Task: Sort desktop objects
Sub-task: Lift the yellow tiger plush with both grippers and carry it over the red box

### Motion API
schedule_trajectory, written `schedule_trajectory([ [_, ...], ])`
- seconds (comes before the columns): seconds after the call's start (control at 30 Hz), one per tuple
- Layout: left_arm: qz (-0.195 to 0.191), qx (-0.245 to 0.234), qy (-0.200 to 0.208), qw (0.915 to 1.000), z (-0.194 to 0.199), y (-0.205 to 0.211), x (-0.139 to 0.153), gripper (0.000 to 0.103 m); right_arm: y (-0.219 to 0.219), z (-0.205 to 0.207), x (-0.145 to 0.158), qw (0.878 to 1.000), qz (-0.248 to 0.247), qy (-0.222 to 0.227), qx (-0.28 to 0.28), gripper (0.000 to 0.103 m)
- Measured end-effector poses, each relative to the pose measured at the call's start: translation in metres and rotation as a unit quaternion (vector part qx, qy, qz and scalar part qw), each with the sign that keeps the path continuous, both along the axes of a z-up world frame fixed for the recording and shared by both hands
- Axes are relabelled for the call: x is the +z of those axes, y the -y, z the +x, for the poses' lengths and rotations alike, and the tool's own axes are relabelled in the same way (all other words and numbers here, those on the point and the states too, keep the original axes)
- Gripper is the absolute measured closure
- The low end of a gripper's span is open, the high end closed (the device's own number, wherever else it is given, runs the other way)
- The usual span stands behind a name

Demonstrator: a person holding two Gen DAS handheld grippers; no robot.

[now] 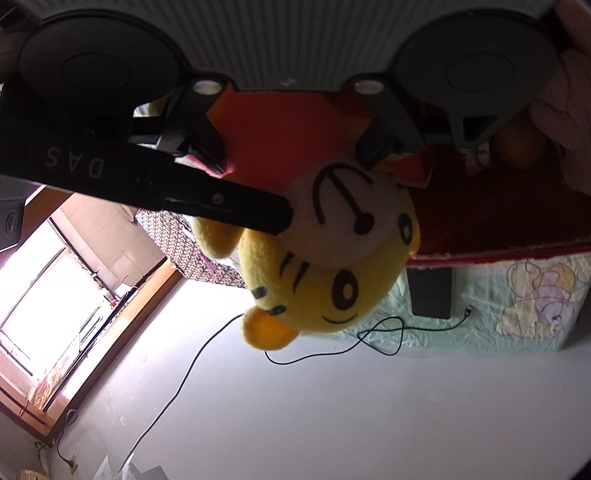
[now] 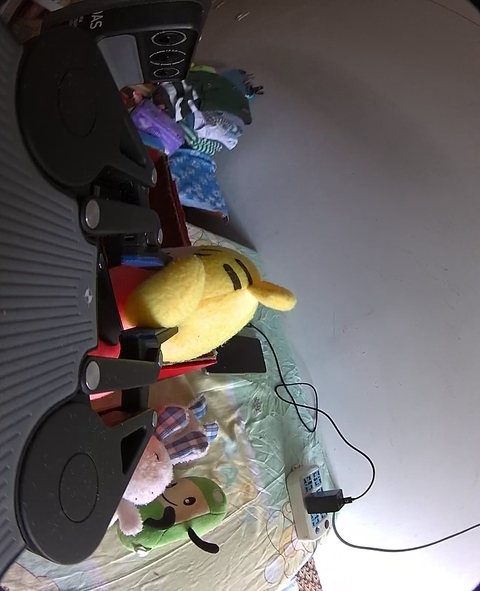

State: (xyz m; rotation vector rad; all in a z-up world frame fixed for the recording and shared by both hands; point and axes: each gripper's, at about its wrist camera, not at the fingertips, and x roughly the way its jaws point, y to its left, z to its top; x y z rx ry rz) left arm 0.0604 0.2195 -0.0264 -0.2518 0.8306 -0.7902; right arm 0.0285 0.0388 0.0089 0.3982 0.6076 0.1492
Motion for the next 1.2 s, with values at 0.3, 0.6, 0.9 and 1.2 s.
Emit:
schedule_trajectory([
  [0.3,0.020,0.007,0.002,0.9998,0.008,-0.014,-0.006,0.027,-0.013,0.012,-0.015,0.999,0.012,-0.034,-0.025,0.077],
  [0.6,0.042,0.007,0.010,0.9990,0.016,-0.011,-0.008,0.027,0.000,0.015,-0.035,0.997,0.057,-0.024,-0.047,0.080],
  [0.9,0.029,-0.002,-0.007,0.9995,0.026,-0.016,-0.005,0.027,0.011,0.013,-0.039,0.993,0.112,-0.020,-0.036,0.079],
  [1.2,0.010,-0.007,-0.024,0.9996,0.042,-0.016,-0.005,0.018,0.032,-0.003,-0.031,0.988,0.152,-0.019,-0.033,0.074],
])
